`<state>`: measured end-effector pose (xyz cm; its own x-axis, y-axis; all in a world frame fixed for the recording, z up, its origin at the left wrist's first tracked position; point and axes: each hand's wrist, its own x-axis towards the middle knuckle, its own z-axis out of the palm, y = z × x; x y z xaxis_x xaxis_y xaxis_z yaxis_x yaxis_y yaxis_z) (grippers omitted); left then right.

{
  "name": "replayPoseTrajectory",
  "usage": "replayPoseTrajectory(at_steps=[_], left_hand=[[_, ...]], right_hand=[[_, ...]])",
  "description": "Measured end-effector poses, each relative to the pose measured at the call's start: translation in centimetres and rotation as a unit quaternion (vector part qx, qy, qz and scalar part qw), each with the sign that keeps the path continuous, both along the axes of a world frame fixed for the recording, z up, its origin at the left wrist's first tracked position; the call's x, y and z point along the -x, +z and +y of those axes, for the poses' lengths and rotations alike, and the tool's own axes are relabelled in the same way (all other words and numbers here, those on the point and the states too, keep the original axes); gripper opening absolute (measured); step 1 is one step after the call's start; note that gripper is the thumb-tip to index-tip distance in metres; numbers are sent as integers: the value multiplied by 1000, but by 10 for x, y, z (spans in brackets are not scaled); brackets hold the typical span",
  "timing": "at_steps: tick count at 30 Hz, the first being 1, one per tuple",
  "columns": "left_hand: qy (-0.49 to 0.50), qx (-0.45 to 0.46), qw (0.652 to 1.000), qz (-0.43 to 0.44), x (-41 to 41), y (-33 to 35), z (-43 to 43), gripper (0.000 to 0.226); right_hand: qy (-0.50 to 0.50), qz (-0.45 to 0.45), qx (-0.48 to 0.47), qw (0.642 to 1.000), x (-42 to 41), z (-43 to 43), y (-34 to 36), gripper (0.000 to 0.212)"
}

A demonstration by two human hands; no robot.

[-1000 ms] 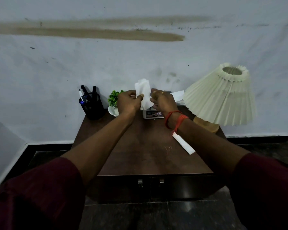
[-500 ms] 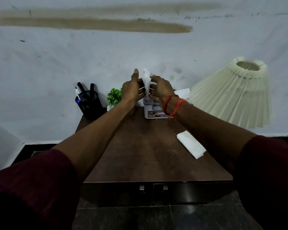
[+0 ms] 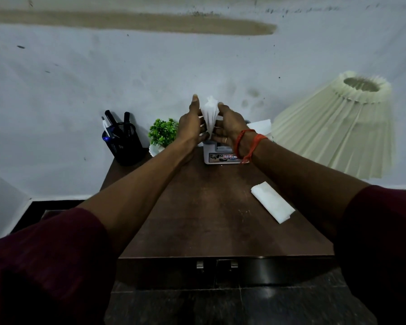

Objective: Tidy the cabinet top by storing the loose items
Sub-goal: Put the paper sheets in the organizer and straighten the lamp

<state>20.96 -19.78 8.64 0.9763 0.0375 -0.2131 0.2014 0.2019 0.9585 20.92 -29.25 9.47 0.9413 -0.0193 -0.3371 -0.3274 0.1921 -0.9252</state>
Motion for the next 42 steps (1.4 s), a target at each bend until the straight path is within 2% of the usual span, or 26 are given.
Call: replayPoseTrajectory(at_steps=[7,17,23,24,27,30,35,39,42], left_hand=[[14,-28,999,-22,-2,-2,6,65],[7,-35,999,-22,17,6,6,66],[25,15,1000,-7,56,-1,-12,55],[24,23,999,5,63,-5,-17,55],[17,33,998,41,86,-19,-32,51],[-5,31,996,89,102,-35,-48,51],[-42,23,985,168,119,-54,-68,67],[-54,44,980,189,127,-60,-82,68],[-49,54,977,200,130,-60,-92,67]], right_hand=[[-17,-13,51,998,-6,-6,4,47],[-22,-13,80,996,14,-13,10,42],[-28,-24,123,992,49,-20,-1,34],[-26,-25,141,989,55,-21,-12,38],[-29,-18,186,982,64,-37,-58,69],[-22,-13,217,976,89,-53,-73,76],[-65,10,205,977,109,-86,-93,79],[-97,14,194,976,108,-114,-118,87],[-113,41,197,973,118,-123,-114,86]])
